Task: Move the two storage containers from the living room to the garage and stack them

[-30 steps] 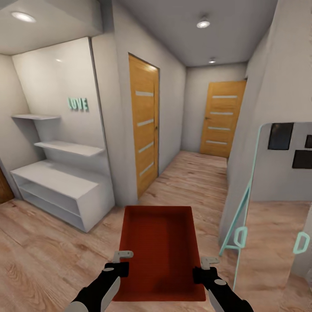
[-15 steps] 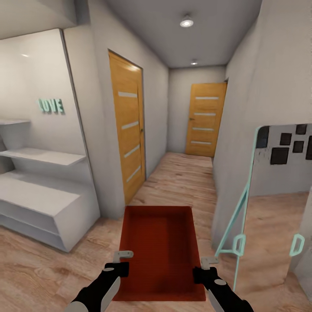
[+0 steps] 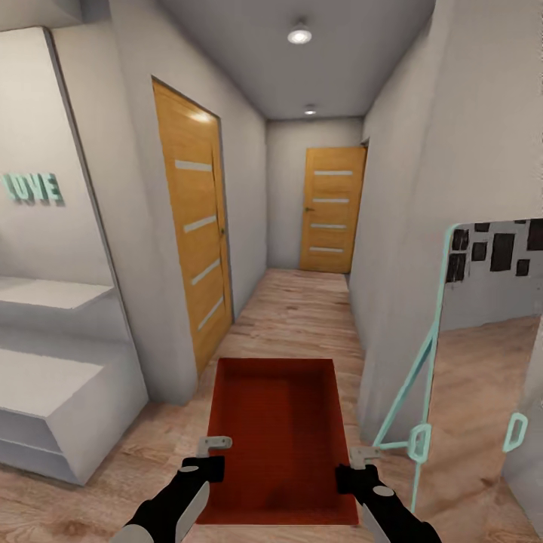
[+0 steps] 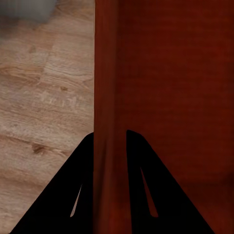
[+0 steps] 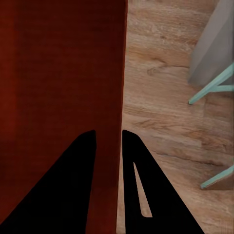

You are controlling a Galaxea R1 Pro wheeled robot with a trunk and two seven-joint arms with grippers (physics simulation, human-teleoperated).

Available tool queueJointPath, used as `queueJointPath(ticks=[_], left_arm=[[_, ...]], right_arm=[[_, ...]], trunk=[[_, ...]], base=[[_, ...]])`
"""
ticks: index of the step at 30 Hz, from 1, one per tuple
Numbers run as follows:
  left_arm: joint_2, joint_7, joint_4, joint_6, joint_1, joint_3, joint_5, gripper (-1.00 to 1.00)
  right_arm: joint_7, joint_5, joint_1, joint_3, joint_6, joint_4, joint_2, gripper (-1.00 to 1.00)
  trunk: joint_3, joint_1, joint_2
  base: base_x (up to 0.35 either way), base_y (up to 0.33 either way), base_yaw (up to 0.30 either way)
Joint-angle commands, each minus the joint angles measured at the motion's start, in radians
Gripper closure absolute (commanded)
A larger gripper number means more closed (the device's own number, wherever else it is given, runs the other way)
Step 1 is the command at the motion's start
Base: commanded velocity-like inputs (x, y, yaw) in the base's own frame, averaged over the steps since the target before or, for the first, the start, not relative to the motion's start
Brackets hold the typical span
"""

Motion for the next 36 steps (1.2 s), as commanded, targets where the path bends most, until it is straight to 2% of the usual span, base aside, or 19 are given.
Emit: queueJointPath(ticks=[1, 6, 21, 36], left_arm=[[-0.058, 0.004, -0.001, 0.002, 0.001, -0.070, 0.025, 1.00], [-0.059, 0.004, -0.001, 0.002, 0.001, -0.070, 0.025, 1.00], [-0.057, 0.005, -0.001, 0.002, 0.001, -0.070, 0.025, 1.00], [-0.062, 0.004, -0.001, 0.002, 0.001, -0.070, 0.026, 1.00]], right_arm=[[-0.001, -0.033, -0.001, -0.010, 0.003, -0.055, 0.044, 1.00], [-0.001, -0.033, -0.001, -0.010, 0.003, -0.055, 0.044, 1.00], [-0.001, -0.033, -0.001, -0.010, 0.003, -0.055, 0.044, 1.00], [-0.001, -0.033, -0.001, -0.010, 0.003, -0.055, 0.044, 1.00]], trunk=[[0.000, 0.001, -0.001], [0.002, 0.001, -0.001], [0.002, 0.001, -0.001], [0.002, 0.001, -0.001]], base=[[0.283, 0.206, -0.205], [0.266, 0.219, -0.150], [0.271, 0.203, -0.005], [0.325, -0.049, 0.000]])
